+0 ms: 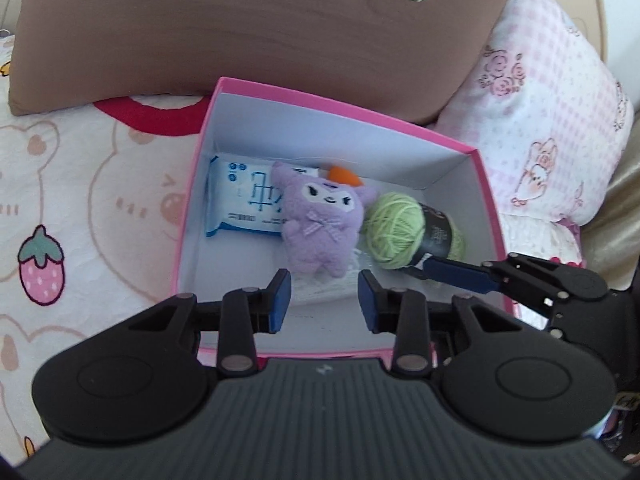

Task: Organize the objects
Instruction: 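Lower the purple plush toy into the pink box and open the left tool, then withdraw the left tool from the box toward the white packet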

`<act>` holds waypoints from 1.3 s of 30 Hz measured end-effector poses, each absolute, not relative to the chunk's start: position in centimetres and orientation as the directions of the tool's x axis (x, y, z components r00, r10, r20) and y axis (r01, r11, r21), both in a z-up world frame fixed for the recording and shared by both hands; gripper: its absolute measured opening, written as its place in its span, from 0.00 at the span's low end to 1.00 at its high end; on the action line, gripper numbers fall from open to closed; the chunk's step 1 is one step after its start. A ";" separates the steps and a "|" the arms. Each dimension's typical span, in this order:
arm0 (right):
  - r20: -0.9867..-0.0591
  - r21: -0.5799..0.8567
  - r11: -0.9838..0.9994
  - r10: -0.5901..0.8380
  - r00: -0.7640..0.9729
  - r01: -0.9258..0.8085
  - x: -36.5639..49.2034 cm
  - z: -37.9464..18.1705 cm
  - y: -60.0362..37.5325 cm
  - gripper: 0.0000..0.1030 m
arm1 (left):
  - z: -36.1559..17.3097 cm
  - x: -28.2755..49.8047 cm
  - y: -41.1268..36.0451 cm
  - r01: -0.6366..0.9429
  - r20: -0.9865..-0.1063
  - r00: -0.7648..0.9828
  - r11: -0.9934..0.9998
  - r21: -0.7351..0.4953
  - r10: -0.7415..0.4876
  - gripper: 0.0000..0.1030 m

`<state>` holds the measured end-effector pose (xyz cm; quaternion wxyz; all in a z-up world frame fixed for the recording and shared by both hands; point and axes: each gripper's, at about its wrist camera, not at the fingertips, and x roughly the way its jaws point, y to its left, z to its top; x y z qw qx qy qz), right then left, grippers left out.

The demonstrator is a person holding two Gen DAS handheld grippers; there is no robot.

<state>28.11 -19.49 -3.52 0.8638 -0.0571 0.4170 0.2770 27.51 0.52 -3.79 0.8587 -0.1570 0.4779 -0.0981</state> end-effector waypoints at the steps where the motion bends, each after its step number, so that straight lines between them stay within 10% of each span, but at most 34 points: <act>1: -0.755 0.136 0.843 0.428 0.497 -0.520 28.5 -3.8 -19.5 0.47 | -3.9 27.6 0.5 0.017 -0.794 0.527 0.937 -0.349 -0.305 0.34; 13: -0.722 0.061 0.834 0.416 0.553 -0.548 24.6 -0.6 -19.6 0.47 | -1.1 25.2 0.9 0.027 -0.802 0.527 0.948 -0.316 -0.282 0.34; 39: -0.736 -0.026 0.819 0.373 0.565 -0.574 10.8 7.0 -23.6 0.68 | 6.5 11.3 -1.9 0.138 -0.799 0.565 0.978 -0.155 -0.206 0.81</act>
